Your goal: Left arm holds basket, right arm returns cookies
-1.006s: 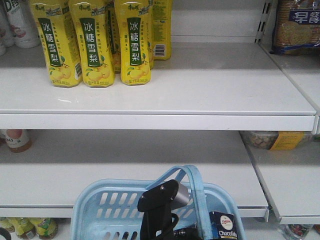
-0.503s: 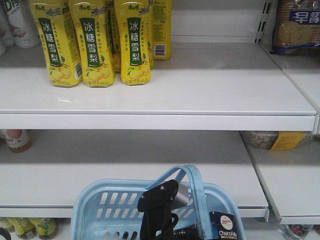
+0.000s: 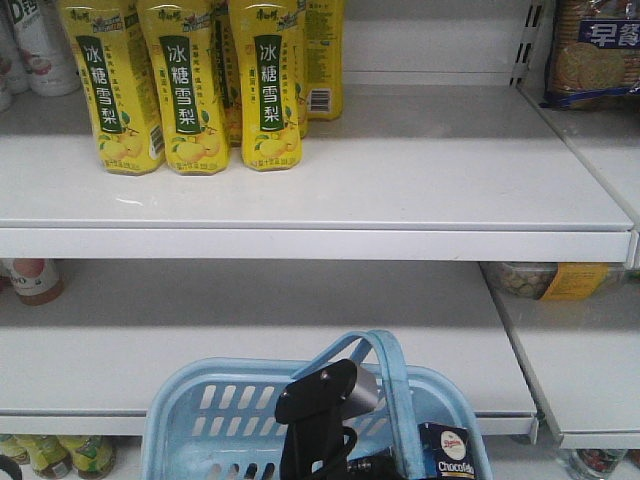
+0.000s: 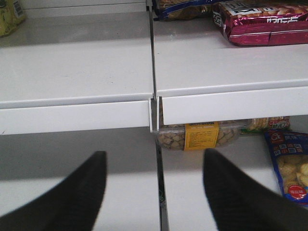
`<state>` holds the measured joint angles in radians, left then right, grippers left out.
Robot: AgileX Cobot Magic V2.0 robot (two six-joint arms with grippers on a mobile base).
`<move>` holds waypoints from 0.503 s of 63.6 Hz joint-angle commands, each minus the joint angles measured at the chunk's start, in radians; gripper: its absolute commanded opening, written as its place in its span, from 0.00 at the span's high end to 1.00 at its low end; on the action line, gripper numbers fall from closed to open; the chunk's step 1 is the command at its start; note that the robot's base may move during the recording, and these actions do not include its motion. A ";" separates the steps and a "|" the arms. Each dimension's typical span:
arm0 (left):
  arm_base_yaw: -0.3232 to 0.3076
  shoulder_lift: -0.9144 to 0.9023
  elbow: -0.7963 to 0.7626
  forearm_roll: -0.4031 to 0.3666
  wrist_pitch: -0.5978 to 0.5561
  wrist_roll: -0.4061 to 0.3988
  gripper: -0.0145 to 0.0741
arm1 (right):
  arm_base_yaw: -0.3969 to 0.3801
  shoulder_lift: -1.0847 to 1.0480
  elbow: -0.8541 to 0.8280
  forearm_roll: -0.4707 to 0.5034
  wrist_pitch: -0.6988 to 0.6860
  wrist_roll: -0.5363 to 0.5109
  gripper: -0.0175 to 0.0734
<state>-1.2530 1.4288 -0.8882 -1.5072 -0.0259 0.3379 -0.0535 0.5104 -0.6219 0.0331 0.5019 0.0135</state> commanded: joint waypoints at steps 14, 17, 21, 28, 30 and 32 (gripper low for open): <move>-0.001 -0.042 -0.031 0.017 -0.015 0.013 0.84 | 0.000 0.020 -0.040 0.060 -0.109 -0.014 0.02; -0.001 -0.042 -0.031 0.017 -0.015 0.013 0.84 | 0.000 0.045 -0.061 0.101 -0.078 -0.014 0.03; -0.001 -0.042 -0.031 0.017 -0.015 0.013 0.84 | 0.000 0.097 -0.107 0.168 -0.006 -0.042 0.05; -0.001 -0.042 -0.031 0.017 -0.015 0.013 0.84 | 0.001 0.221 -0.198 0.292 0.174 -0.119 0.09; -0.001 -0.042 -0.031 0.017 -0.015 0.013 0.84 | 0.004 0.250 -0.214 0.339 0.204 -0.143 0.10; -0.001 -0.042 -0.031 0.017 -0.015 0.013 0.84 | 0.009 0.279 -0.226 0.379 0.228 -0.157 0.11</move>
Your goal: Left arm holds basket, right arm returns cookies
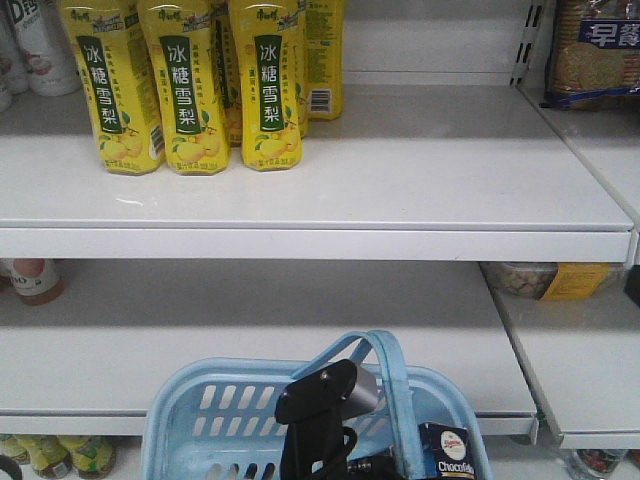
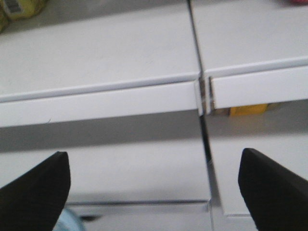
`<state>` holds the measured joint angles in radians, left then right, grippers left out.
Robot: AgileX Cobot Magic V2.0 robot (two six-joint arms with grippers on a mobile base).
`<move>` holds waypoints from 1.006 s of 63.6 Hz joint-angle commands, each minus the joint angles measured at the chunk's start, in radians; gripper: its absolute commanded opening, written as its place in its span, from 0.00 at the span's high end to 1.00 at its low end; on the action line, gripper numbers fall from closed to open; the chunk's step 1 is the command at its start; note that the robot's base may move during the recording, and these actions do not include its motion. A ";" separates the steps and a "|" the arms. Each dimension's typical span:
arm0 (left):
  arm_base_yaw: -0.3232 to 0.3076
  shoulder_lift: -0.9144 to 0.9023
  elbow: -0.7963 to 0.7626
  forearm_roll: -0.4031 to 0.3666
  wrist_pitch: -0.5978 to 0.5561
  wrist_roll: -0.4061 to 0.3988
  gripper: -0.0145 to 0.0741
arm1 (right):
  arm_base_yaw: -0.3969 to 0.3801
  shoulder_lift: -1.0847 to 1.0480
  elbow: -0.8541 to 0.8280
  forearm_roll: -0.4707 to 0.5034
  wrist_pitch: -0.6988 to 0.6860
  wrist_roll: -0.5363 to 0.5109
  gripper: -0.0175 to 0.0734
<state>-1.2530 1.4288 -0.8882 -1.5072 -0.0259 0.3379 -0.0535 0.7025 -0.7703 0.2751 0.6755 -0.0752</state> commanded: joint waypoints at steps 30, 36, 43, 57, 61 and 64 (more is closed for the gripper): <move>-0.001 -0.042 -0.031 0.017 -0.015 0.013 0.84 | 0.262 0.428 -0.085 0.282 0.155 -0.137 0.15; -0.001 -0.042 -0.031 0.017 -0.015 0.013 0.84 | 0.260 0.432 -0.084 0.304 0.188 -0.138 0.15; -0.001 -0.042 -0.031 0.017 -0.015 0.013 0.84 | 0.260 0.435 -0.081 0.322 0.228 -0.138 0.15; -0.001 -0.042 -0.031 0.017 -0.015 0.013 0.84 | 0.260 0.438 -0.081 0.369 0.282 -0.147 0.15; -0.001 -0.042 -0.031 0.017 -0.015 0.013 0.84 | 0.260 0.441 -0.081 0.370 0.296 -0.147 0.15; -0.001 -0.042 -0.031 0.017 -0.015 0.013 0.84 | 0.260 0.445 -0.081 0.376 0.305 -0.148 0.15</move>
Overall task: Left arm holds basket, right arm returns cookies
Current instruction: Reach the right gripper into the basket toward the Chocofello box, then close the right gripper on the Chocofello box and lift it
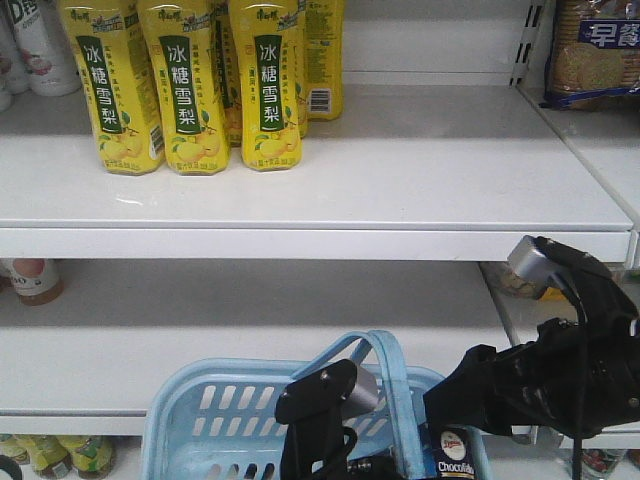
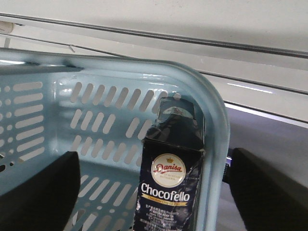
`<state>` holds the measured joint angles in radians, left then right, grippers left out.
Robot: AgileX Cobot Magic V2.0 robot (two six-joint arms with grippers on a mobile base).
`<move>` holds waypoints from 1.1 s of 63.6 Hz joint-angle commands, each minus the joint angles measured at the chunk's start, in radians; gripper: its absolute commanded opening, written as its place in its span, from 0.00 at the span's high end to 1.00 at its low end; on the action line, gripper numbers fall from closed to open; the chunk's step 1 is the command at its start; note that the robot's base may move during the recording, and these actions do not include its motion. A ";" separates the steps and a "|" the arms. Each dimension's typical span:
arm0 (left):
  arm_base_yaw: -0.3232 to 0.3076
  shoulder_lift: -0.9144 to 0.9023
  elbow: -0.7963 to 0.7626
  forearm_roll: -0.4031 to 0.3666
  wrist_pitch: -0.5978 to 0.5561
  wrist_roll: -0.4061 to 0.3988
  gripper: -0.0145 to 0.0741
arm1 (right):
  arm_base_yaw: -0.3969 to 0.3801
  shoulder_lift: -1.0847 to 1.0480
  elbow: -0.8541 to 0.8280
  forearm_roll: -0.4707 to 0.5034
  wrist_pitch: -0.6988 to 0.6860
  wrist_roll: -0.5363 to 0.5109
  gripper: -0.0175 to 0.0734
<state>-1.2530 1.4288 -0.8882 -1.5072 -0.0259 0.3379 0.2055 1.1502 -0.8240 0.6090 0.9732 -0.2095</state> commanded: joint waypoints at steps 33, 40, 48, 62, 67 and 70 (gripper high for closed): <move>-0.001 -0.042 -0.031 0.017 -0.015 0.013 0.84 | 0.107 0.084 -0.027 0.006 -0.030 0.004 0.15; -0.001 -0.042 -0.031 0.017 -0.015 0.013 0.84 | 0.111 0.087 -0.027 -0.042 -0.043 0.043 0.15; -0.001 -0.042 -0.031 0.017 -0.015 0.013 0.84 | 0.111 0.087 -0.027 -0.031 -0.037 0.050 0.15; -0.001 -0.042 -0.031 0.017 -0.015 0.013 0.84 | 0.111 0.089 -0.027 -0.033 -0.030 0.050 0.15; -0.001 -0.042 -0.031 0.017 -0.015 0.013 0.84 | 0.111 0.092 -0.027 -0.049 -0.011 0.053 0.15; -0.001 -0.042 -0.031 0.017 -0.015 0.013 0.84 | 0.111 0.095 -0.027 -0.066 -0.005 0.053 0.15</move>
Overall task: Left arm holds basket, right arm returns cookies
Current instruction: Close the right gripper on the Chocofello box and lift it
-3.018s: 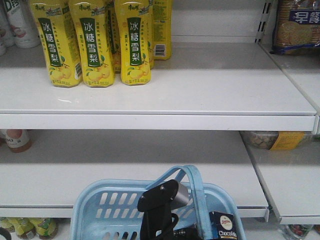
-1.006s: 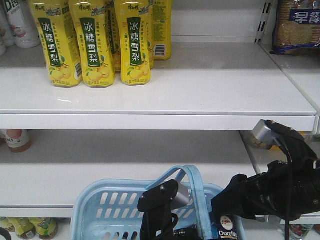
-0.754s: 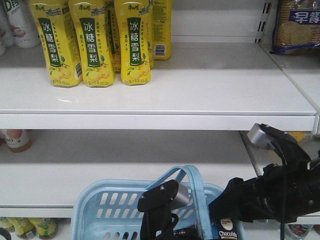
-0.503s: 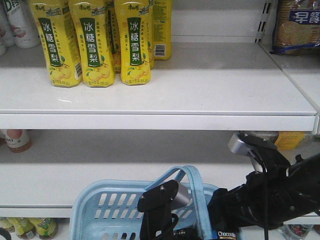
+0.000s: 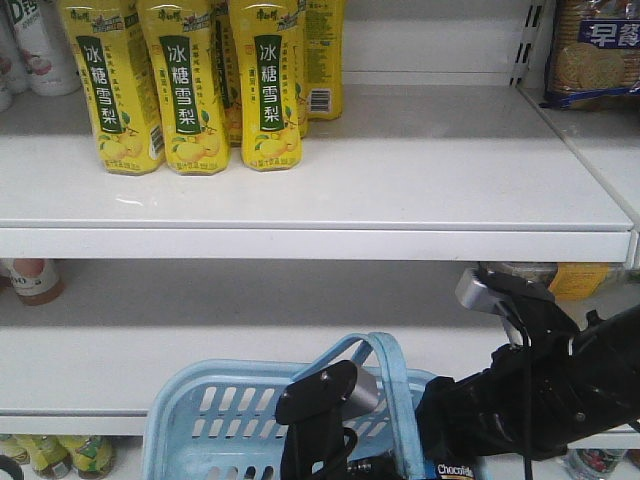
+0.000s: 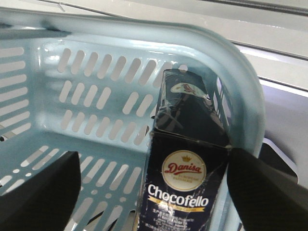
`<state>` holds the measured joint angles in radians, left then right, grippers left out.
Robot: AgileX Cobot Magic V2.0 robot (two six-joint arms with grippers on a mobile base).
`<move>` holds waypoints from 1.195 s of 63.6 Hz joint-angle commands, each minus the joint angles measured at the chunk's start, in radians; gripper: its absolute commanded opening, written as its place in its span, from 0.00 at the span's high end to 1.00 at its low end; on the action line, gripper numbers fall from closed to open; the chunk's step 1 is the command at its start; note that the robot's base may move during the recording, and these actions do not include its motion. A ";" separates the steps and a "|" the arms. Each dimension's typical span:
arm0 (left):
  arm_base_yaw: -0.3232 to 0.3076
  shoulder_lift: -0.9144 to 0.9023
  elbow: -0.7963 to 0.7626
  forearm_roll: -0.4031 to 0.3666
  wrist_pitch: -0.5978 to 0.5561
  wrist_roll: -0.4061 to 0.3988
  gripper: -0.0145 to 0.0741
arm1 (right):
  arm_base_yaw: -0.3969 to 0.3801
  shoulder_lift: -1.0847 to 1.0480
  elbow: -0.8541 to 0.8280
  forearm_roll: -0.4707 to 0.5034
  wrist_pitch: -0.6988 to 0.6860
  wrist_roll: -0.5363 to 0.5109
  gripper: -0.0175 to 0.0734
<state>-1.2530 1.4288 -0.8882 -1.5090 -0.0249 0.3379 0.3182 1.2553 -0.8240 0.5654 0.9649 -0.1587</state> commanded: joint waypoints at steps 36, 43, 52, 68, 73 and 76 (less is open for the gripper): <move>-0.001 -0.042 -0.031 0.019 -0.016 0.013 0.84 | -0.002 -0.010 -0.027 -0.010 -0.002 0.010 0.20; -0.001 -0.042 -0.031 0.019 -0.016 0.013 0.84 | -0.002 -0.010 -0.027 0.015 0.000 -0.007 0.21; -0.001 -0.042 -0.031 0.019 -0.016 0.013 0.84 | -0.002 -0.010 -0.027 0.039 0.006 -0.019 0.23; -0.001 -0.042 -0.031 0.019 -0.016 0.013 0.84 | 0.021 0.000 -0.027 0.045 0.004 -0.025 0.24; -0.001 -0.042 -0.031 0.019 -0.016 0.013 0.84 | 0.041 0.020 -0.027 0.041 -0.004 -0.025 0.23; -0.001 -0.042 -0.031 0.019 -0.016 0.013 0.84 | 0.049 0.031 -0.027 0.038 -0.015 -0.025 0.23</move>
<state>-1.2530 1.4288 -0.8835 -1.5074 -0.0260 0.3380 0.3525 1.2830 -0.8250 0.5758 0.9801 -0.1678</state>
